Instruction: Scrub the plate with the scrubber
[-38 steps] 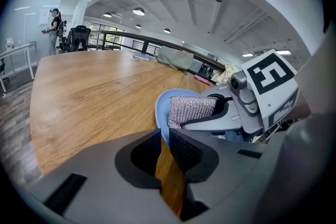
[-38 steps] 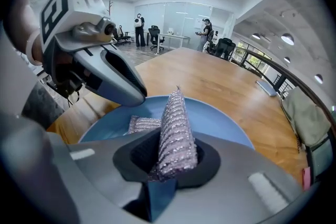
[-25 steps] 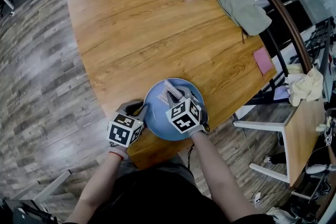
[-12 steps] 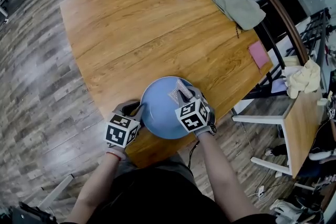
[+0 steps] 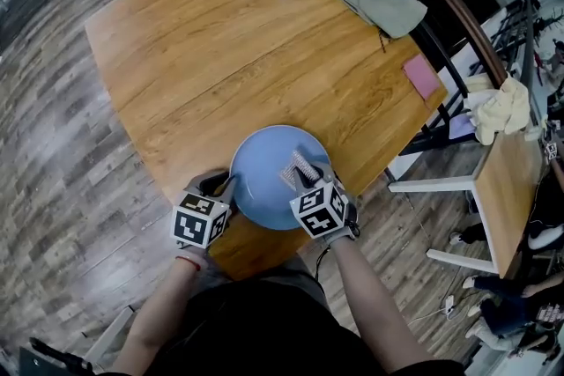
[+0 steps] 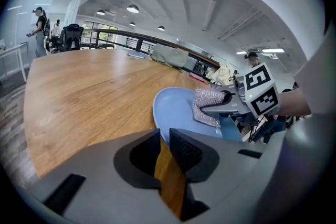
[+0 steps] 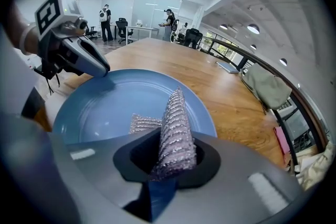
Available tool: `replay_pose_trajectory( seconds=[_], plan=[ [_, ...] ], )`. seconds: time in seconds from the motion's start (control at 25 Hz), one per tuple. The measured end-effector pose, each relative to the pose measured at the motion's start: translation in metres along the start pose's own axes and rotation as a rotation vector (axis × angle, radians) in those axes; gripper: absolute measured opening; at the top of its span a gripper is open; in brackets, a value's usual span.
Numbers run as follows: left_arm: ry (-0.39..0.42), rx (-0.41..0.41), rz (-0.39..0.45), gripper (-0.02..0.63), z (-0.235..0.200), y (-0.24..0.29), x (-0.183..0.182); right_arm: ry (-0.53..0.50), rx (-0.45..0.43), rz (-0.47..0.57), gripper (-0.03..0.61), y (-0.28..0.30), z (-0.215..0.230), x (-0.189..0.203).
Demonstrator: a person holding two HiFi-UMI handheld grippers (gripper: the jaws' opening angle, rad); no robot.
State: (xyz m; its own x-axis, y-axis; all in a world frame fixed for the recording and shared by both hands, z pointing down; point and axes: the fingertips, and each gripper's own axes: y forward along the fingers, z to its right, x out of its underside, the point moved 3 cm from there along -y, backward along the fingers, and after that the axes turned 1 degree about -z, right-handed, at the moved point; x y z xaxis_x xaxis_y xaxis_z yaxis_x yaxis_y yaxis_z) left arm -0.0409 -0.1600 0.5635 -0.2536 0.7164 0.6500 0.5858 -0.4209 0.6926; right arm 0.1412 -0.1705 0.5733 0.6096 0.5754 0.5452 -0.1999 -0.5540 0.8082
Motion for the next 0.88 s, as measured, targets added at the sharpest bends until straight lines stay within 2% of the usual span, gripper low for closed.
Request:
replay_pose_trajectory(
  seconds=[0.4, 0.88],
  plan=[
    [0.018, 0.024, -0.017, 0.051, -0.001, -0.001, -0.002, 0.003, -0.048, -0.026, 0.066, -0.012, -0.039, -0.001],
    [-0.007, 0.033, -0.014, 0.051, 0.001, 0.000, 0.000, -0.074, -0.194, 0.008, 0.067, 0.000, -0.080, -0.030]
  ],
)
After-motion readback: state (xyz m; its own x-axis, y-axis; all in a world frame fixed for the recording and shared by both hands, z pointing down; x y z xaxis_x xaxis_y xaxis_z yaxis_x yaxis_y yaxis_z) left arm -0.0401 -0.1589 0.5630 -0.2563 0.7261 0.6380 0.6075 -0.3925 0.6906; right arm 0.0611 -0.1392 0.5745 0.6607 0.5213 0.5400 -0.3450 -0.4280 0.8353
